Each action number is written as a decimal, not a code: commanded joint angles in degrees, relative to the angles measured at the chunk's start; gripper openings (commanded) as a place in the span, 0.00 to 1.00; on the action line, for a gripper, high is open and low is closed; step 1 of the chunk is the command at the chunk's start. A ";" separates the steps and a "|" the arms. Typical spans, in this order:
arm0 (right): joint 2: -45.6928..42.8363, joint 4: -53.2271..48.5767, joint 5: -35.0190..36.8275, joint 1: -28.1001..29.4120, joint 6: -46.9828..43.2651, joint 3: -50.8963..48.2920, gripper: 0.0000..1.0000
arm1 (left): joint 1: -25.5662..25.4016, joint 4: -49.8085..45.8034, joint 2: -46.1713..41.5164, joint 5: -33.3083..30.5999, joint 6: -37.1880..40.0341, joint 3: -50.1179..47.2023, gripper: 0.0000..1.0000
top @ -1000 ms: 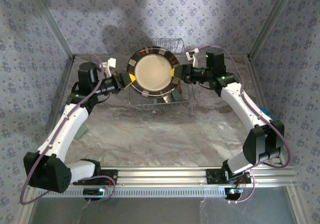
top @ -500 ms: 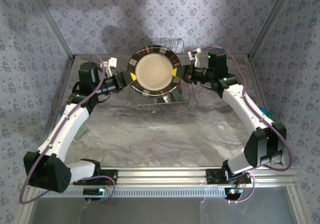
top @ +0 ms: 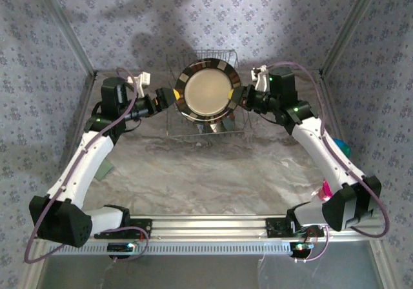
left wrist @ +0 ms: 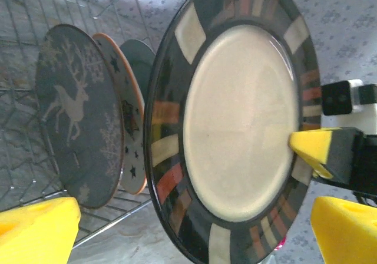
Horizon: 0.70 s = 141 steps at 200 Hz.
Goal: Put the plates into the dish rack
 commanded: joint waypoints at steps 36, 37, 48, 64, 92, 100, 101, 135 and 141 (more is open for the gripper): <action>-3.26 -4.09 30.20 14.66 -3.25 9.04 0.00 | 9.22 -16.76 0.82 -4.27 11.90 10.83 0.99; -3.13 -4.22 30.81 14.90 -3.30 9.24 0.00 | 9.27 -17.15 0.97 -4.23 12.22 11.03 0.99; -1.51 -5.77 35.63 17.51 -4.20 12.05 0.00 | 10.17 -21.80 2.30 -5.69 15.40 13.58 0.99; 1.71 -8.31 43.22 21.35 -6.22 17.08 0.00 | 10.22 -25.66 2.85 -11.16 19.28 14.31 0.99; 7.61 -12.81 57.40 27.31 -6.68 26.20 0.00 | 10.46 -25.48 2.44 -14.82 21.63 12.47 0.99; 9.43 -14.50 59.94 28.12 -6.68 28.84 0.00 | 10.45 -25.70 2.60 -14.85 21.68 12.34 0.99; 9.71 -14.70 60.19 28.17 -6.68 29.20 0.00 | 10.46 -25.66 2.61 -14.88 21.69 12.36 0.99; 17.34 -23.38 68.65 31.09 -3.58 39.39 0.00 | 10.72 -21.66 2.35 -16.36 22.22 8.93 0.99; 18.16 -23.22 70.50 31.86 -3.84 39.86 0.00 | 10.87 -21.01 2.36 -16.53 22.22 8.26 0.99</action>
